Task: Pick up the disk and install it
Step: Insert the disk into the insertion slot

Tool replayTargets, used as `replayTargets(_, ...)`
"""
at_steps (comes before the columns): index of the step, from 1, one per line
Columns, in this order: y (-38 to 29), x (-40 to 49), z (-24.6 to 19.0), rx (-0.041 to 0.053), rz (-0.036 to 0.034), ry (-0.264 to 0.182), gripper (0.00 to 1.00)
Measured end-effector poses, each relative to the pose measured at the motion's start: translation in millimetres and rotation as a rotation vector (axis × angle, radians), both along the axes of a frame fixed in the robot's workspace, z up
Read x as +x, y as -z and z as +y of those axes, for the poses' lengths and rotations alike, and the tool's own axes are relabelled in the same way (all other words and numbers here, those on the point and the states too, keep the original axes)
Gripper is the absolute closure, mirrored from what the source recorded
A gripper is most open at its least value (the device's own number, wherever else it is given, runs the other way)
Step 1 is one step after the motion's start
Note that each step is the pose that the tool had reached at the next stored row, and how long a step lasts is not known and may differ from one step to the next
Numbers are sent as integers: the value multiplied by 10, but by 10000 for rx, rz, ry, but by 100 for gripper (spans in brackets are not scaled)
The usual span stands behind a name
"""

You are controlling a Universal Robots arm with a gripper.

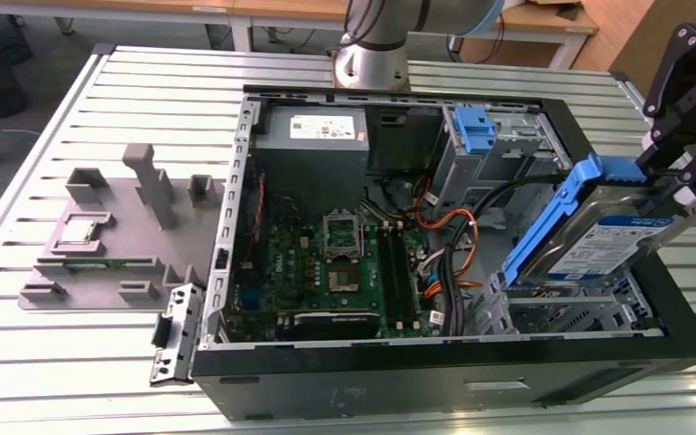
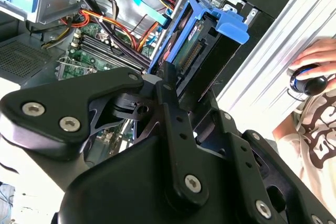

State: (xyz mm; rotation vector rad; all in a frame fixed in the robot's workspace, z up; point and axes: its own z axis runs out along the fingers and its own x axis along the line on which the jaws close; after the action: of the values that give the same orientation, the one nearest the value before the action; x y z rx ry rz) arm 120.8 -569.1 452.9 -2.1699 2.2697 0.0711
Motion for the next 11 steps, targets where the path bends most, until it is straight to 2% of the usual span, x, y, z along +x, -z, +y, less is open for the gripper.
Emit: replayTargets(11, 17, 0, -1, 15, -3, -4, 65)
